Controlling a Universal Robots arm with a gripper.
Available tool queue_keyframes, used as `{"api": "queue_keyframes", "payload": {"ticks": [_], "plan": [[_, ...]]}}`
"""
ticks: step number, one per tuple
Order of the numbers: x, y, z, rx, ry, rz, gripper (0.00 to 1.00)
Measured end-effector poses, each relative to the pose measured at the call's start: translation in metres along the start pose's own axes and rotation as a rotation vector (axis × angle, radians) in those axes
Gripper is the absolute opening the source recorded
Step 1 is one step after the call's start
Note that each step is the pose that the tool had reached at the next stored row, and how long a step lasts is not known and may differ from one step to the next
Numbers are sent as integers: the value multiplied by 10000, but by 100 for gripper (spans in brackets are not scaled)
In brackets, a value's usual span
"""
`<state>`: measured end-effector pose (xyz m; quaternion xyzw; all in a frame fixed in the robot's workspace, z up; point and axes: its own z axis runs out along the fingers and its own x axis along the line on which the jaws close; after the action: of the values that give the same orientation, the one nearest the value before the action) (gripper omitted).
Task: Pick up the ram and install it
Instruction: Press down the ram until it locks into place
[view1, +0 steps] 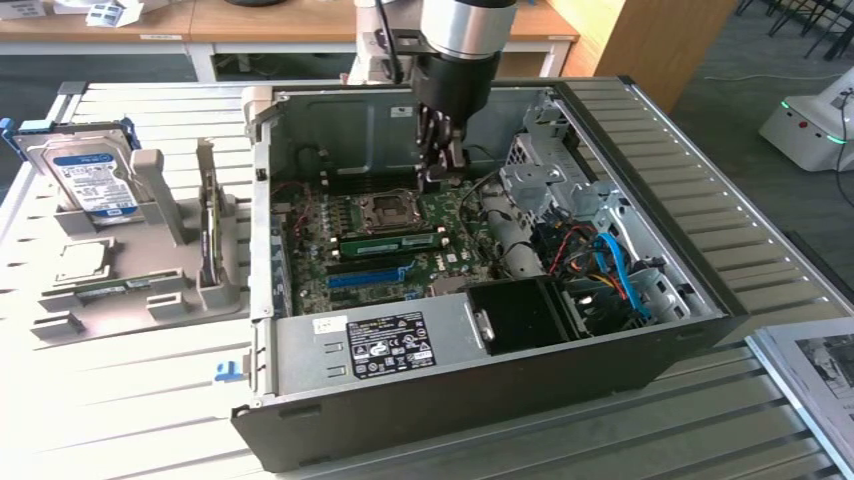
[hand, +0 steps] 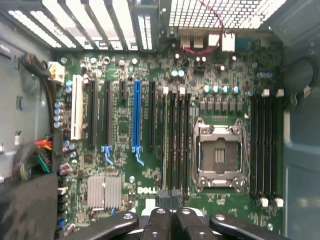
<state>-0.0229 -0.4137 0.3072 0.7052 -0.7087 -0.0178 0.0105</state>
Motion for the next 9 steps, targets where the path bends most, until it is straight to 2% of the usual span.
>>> {"api": "queue_keyframes", "payload": {"ticks": [9], "plan": [[-1,-196,-8,-19,-1,-1,10]]}}
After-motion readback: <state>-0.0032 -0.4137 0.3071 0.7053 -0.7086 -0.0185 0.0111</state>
